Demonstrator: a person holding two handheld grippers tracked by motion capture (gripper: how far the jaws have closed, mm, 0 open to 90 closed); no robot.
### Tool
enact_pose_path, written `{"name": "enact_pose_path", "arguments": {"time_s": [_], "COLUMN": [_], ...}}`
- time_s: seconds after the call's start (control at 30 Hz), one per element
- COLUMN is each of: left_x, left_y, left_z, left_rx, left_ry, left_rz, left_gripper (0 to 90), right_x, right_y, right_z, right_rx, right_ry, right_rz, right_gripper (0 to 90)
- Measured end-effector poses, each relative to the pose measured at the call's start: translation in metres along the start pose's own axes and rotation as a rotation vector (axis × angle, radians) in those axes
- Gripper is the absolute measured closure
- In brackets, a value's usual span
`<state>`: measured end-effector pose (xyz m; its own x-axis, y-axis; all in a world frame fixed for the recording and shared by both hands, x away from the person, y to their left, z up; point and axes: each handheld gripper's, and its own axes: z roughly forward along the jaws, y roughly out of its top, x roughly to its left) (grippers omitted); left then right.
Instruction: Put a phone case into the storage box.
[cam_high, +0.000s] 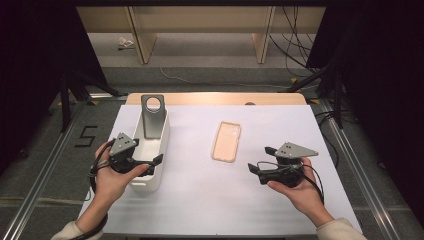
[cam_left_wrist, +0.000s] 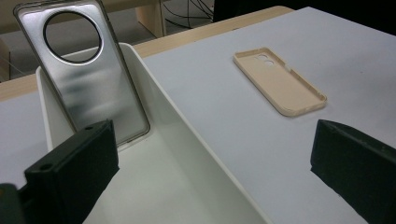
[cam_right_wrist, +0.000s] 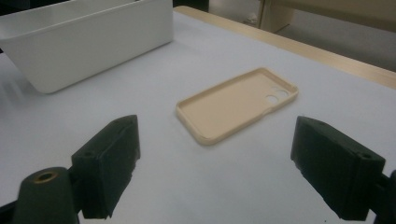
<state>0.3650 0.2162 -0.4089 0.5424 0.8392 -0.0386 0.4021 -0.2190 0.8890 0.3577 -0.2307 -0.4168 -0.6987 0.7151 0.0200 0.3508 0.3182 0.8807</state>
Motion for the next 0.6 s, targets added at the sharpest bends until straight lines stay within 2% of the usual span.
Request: {"name": "enact_pose_path", "arguments": {"time_s": [0.33,0.43,0.53,0.6], "left_x": [0.0008,0.0013,0.0020,0.0019], "left_y": [0.0019,0.0009,0.0005,0.0010], "left_z": [-0.0009,-0.0007,-0.0007,-0.0012], "left_rx": [-0.011,-0.009,-0.008,-0.009], "left_ry": [0.009,0.009,0.011,0.012], "left_rz": [0.000,-0.005,-0.010,-0.007], "left_gripper": [0.2,0.2,0.3,0.5], "right_x": [0.0003,0.0011,0.0029,0.0043], "right_y": [0.0004,0.0011,0.0033,0.0053], "right_z": [0.0006,0.0016,0.0050,0.0072], "right_rx": [0.001,0.008,0.009,0.014], "right_ry": [0.002,0.019,0.017,0.013], "right_rz": [-0.002,-0.007,-0.016,-0.032], "right_gripper": [16.4,17.1,26.6,39.6]}}
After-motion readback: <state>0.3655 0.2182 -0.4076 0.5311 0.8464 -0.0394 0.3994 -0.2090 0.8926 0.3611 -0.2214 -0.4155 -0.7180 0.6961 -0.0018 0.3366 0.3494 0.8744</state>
